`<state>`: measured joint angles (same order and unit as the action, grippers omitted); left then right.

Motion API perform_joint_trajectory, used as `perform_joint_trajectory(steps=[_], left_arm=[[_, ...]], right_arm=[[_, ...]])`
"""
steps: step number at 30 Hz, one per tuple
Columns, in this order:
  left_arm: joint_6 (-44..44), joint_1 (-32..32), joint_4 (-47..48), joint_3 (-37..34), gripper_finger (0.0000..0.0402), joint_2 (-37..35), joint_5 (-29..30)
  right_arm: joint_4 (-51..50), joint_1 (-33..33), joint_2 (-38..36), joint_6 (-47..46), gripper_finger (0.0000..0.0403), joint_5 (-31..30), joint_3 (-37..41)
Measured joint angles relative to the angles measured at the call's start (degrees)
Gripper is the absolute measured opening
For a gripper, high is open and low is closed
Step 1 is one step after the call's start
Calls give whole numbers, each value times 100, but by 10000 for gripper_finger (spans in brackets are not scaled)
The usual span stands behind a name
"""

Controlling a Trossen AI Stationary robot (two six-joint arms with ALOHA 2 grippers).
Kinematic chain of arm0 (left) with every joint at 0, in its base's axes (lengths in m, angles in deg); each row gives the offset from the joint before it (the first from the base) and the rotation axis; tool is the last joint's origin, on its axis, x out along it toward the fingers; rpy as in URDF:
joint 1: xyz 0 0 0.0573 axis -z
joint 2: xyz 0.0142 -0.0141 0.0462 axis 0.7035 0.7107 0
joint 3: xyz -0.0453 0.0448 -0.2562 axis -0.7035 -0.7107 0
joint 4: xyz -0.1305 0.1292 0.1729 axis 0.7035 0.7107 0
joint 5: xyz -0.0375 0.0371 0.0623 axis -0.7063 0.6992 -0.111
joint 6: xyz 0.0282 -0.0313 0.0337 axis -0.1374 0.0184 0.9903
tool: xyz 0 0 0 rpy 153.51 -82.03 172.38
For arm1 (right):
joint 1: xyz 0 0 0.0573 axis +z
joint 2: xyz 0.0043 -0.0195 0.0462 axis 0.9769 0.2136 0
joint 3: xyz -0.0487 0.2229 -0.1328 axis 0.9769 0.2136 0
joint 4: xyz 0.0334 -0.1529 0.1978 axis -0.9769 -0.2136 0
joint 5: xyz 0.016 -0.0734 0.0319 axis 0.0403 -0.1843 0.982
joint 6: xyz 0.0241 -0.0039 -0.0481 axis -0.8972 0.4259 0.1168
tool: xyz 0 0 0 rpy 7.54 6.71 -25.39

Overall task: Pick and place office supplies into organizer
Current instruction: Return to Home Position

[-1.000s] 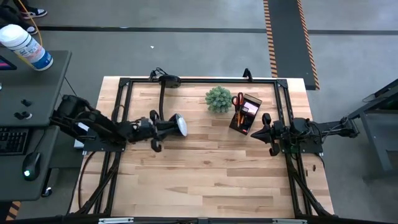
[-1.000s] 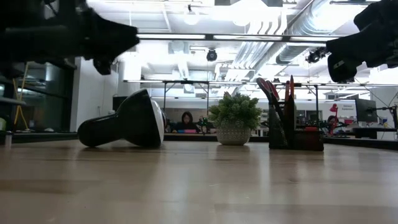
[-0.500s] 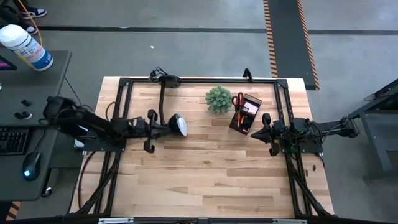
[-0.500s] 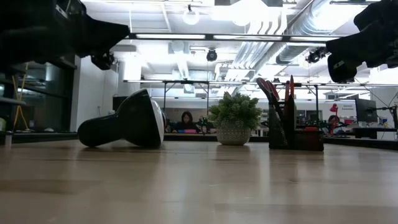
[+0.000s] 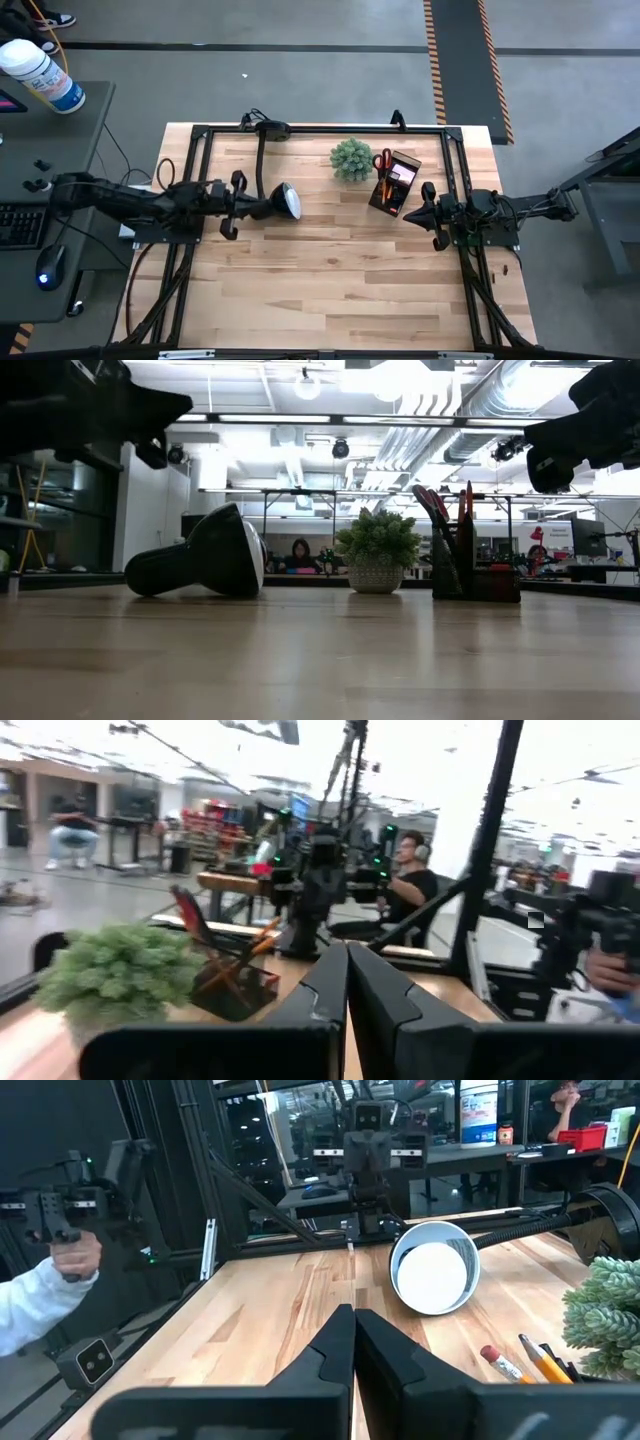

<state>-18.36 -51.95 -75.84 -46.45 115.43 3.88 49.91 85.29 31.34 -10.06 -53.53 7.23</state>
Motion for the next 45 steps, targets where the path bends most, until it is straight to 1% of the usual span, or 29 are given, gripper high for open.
perform_joint_trajectory(steps=[4,9,13,21,27,31,38,40,45], left_arm=[[26,215,886,4,1,-758,513],[161,409,1812,4,0,-1565,611],[181,388,2418,4,0,-2174,658],[277,391,3430,4,0,-3022,764],[286,388,3991,4,0,-3555,914],[310,388,4351,4,0,-3917,912],[310,391,4742,6,0,-3900,890],[314,388,4707,4,0,-3902,767],[318,391,4737,7,0,-3902,735]], right_arm=[[-1,0,0,0,6,0,0],[-1,0,0,2,5,4,0],[-3,0,0,2,1,15,2],[-3,1,2,1,4,15,2],[-3,0,2,-2,2,17,2],[-3,0,2,-3,7,20,2],[-4,0,2,0,3,24,2],[-5,0,2,0,3,24,2],[-4,0,2,2,5,24,2]])
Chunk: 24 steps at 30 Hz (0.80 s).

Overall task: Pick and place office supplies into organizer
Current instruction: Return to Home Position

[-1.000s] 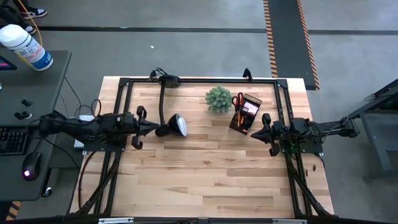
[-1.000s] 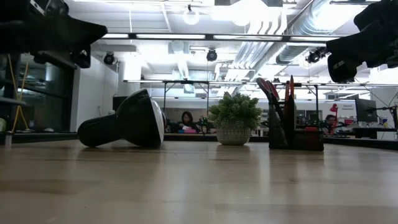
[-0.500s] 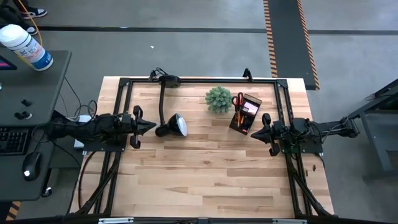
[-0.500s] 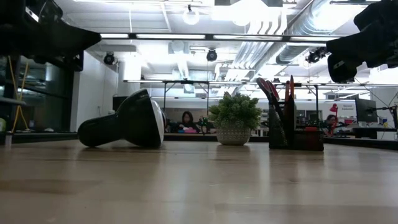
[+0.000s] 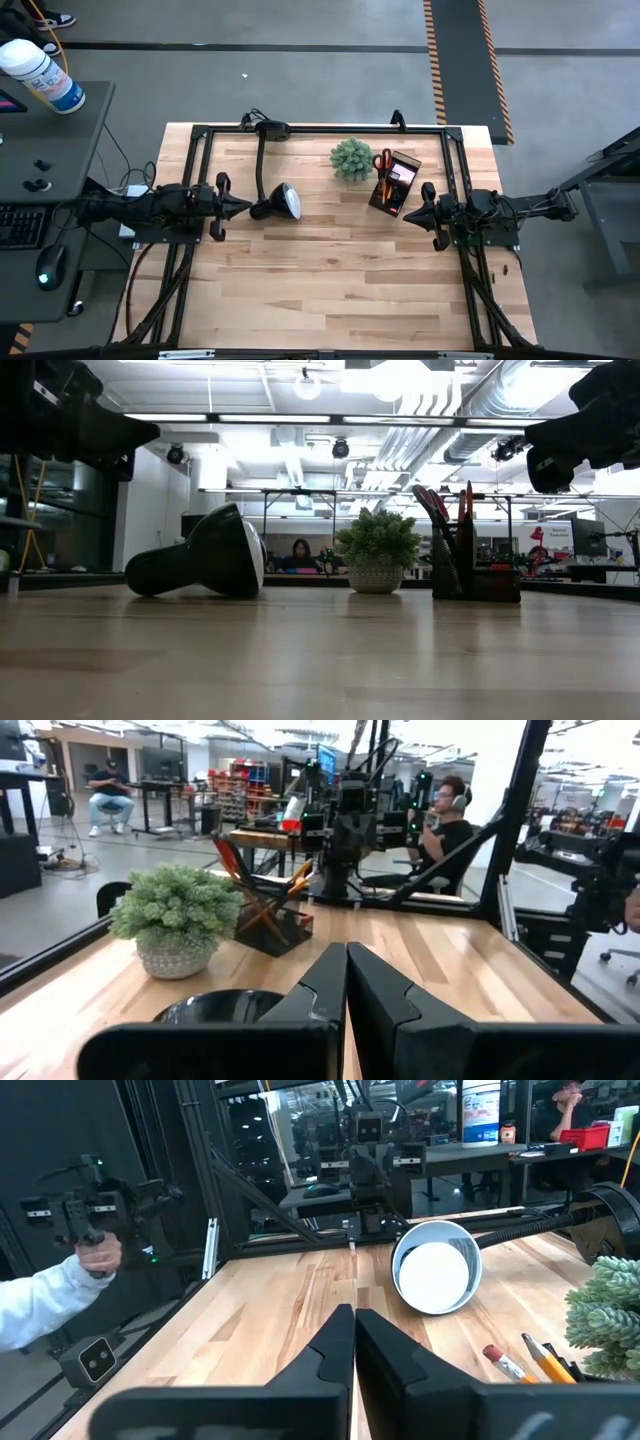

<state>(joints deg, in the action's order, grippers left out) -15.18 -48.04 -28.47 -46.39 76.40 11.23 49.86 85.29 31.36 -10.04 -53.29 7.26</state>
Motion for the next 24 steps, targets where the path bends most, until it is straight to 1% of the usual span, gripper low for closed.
perform_joint_trajectory(steps=[4,13,18,21,24], left_arm=[[7,-2,33,0,0,0,-184],[-80,-2,36,0,0,2,-200],[-115,-2,52,0,0,2,-359],[-148,-2,62,0,0,2,-363],[-166,-2,62,0,0,2,-358]], right_arm=[[1,0,0,0,6,0,0],[0,0,0,11,1,0,0],[-1,1,0,57,4,0,0],[-1,0,0,427,3,-1,0],[3,0,0,514,1,-99,0]])
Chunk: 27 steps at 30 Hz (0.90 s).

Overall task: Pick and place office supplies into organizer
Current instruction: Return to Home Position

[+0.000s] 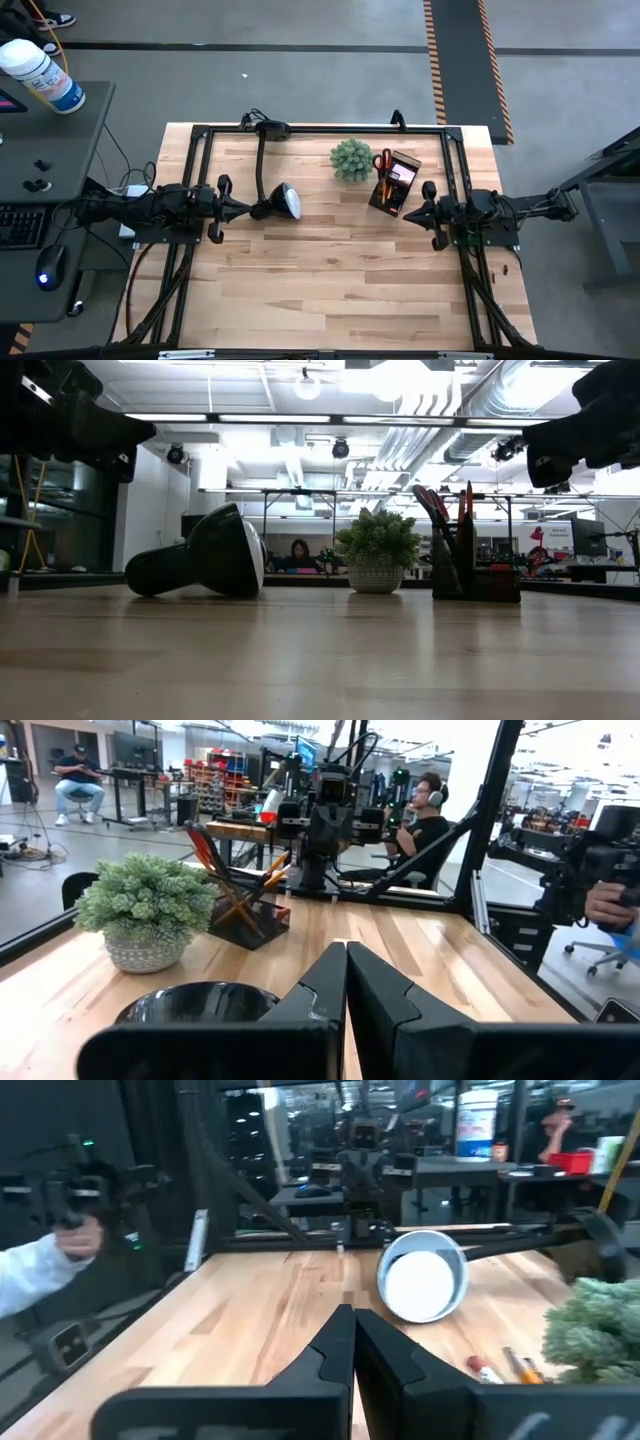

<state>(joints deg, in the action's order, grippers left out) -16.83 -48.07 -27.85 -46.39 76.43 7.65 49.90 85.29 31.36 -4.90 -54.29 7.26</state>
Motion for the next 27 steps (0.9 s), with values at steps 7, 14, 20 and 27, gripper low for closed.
perform_joint_trajectory(steps=[7,14,20,27], left_arm=[[-26,0,0,0,1,0,2],[9,0,24,0,1,0,-133],[4,0,26,0,1,0,-177],[2,0,26,0,1,0,-177]], right_arm=[[30,-4,0,58,1,-174,0],[37,-16,0,90,3,-219,0],[39,-123,0,74,3,-224,0],[34,-211,0,8,1,-144,0]])
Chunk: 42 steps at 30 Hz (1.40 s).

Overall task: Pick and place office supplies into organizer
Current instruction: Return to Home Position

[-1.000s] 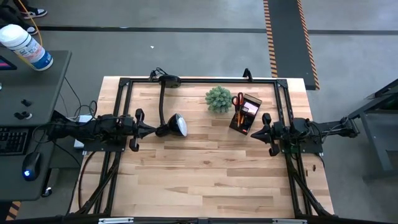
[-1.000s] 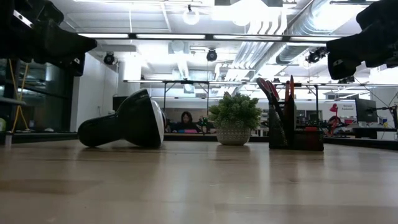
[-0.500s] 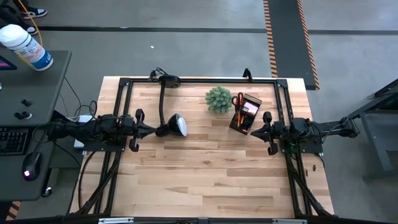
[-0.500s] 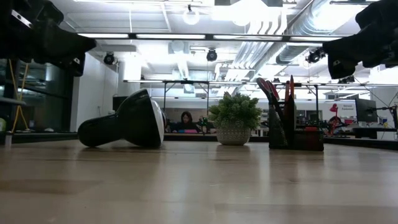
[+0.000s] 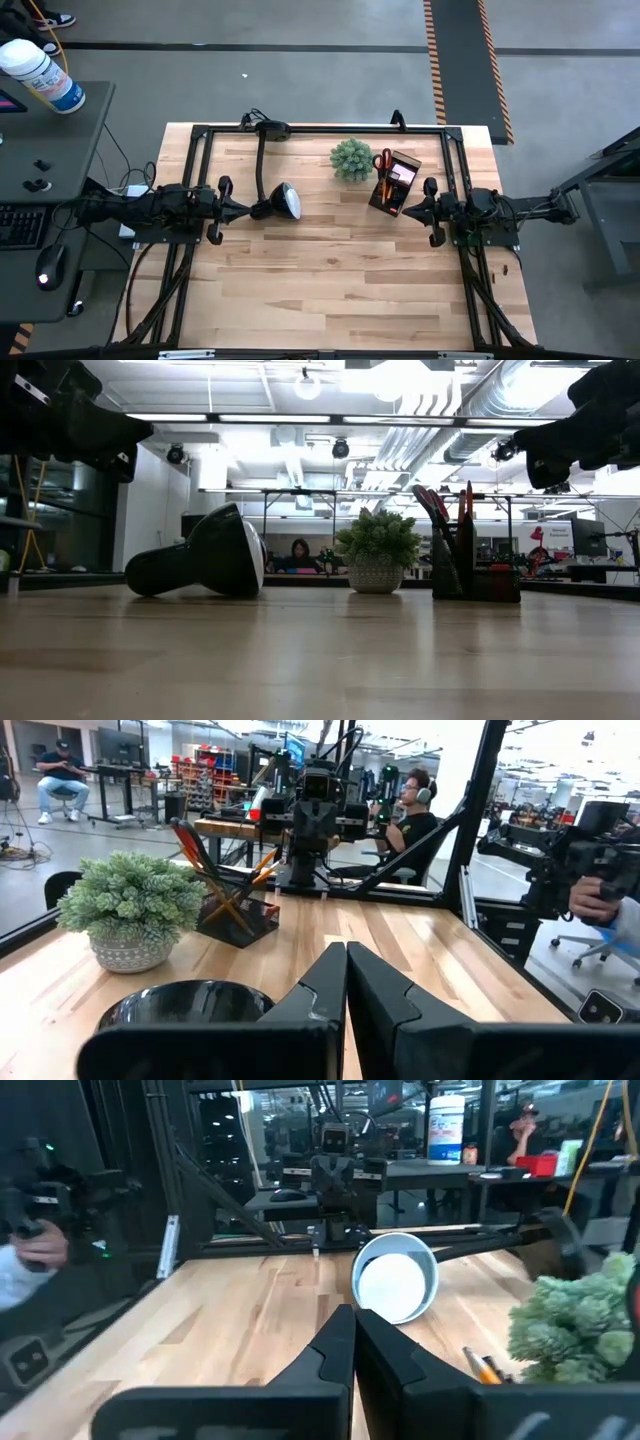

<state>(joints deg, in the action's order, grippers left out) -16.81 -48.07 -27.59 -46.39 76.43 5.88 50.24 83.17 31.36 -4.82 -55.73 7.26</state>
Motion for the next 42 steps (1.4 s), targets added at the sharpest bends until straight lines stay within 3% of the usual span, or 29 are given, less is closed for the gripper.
perform_joint_trajectory(steps=[18,42], left_arm=[[20,0,0,0,1,2,0],[20,0,1,0,1,2,-1]], right_arm=[[-19,2,0,-505,2,110,0],[-19,2,0,-478,4,111,0]])
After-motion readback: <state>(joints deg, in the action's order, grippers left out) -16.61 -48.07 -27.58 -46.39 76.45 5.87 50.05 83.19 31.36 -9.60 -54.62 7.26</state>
